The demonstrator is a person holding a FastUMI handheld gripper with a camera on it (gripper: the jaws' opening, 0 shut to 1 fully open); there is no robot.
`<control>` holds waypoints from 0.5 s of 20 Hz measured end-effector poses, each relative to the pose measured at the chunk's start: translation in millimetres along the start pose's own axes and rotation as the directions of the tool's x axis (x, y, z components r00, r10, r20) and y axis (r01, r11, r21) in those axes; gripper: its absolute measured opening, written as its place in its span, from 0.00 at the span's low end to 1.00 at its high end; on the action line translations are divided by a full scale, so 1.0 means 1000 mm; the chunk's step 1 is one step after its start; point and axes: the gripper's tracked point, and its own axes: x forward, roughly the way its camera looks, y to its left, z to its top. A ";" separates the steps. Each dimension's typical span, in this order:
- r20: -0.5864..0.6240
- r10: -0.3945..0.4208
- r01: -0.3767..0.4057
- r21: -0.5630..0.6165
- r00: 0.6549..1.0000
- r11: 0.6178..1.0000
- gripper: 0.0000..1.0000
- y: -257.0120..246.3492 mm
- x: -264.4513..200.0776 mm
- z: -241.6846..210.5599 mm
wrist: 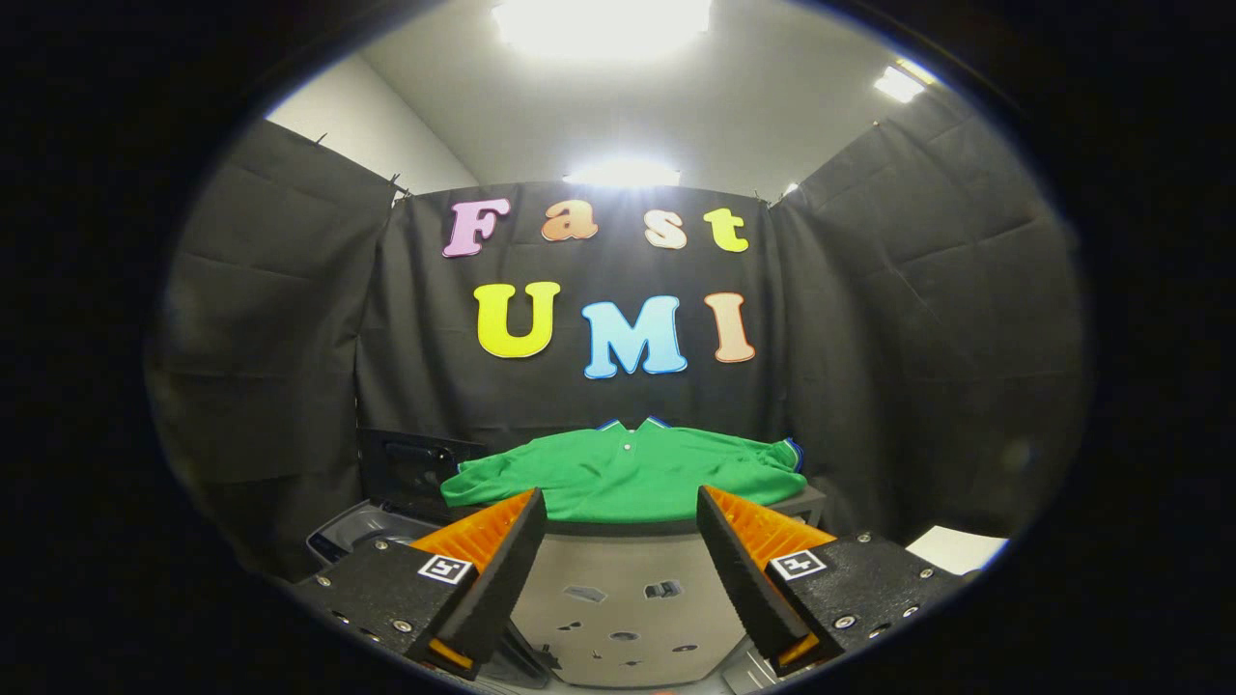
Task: Put the clothes into the washing machine and then close the washing machine lid.
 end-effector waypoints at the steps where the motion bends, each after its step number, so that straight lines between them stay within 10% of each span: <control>1: -0.003 0.003 -0.003 -0.002 1.000 1.000 0.96 -0.001 0.009 0.004; 10: -0.109 0.049 -0.050 -0.001 0.993 0.999 0.96 -0.010 0.086 0.017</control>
